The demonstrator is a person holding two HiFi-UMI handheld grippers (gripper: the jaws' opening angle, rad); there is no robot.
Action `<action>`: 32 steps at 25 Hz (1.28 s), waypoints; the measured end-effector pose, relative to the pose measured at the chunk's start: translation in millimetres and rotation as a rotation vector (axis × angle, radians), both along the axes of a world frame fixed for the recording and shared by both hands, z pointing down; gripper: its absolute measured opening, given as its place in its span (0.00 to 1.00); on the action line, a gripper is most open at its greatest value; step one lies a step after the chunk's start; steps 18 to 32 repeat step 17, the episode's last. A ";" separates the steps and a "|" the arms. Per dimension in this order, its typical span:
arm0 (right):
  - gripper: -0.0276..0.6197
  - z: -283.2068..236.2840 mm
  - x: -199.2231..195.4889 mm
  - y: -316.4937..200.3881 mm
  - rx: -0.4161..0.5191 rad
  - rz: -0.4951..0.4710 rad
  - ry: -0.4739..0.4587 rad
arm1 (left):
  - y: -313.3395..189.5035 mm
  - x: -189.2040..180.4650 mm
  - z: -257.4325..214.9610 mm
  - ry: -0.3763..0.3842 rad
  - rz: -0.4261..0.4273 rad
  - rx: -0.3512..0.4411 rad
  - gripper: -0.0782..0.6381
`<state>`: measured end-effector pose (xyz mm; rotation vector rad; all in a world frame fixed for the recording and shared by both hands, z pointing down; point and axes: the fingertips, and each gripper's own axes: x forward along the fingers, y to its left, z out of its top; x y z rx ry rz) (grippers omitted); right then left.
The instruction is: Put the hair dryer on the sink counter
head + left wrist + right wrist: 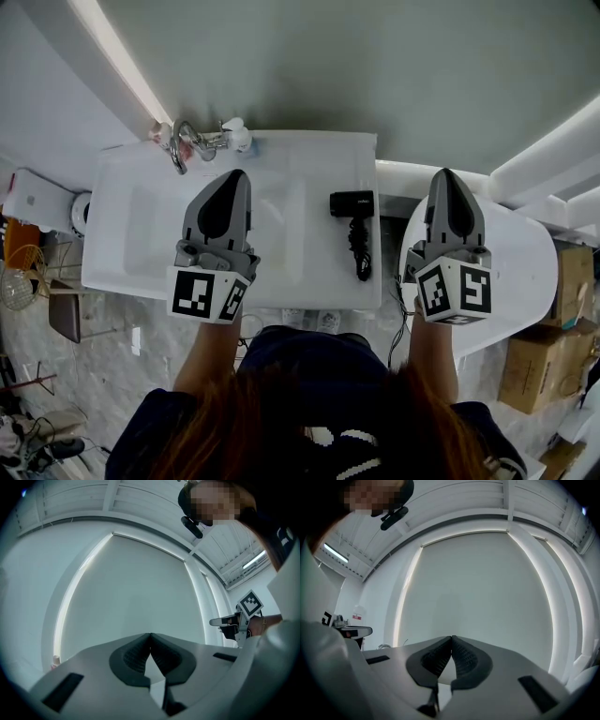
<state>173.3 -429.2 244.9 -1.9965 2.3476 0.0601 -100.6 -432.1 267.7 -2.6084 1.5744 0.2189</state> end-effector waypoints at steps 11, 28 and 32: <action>0.07 2.8 -4.4 10.6 -0.008 -0.008 0.005 | 6.7 -5.7 5.6 -0.002 -0.016 -0.009 0.13; 0.07 1.6 -2.4 15.4 -0.010 -0.014 -0.003 | 11.1 -2.3 4.2 -0.002 -0.020 -0.008 0.13; 0.07 1.6 -2.4 15.4 -0.010 -0.014 -0.003 | 11.1 -2.3 4.2 -0.002 -0.020 -0.008 0.13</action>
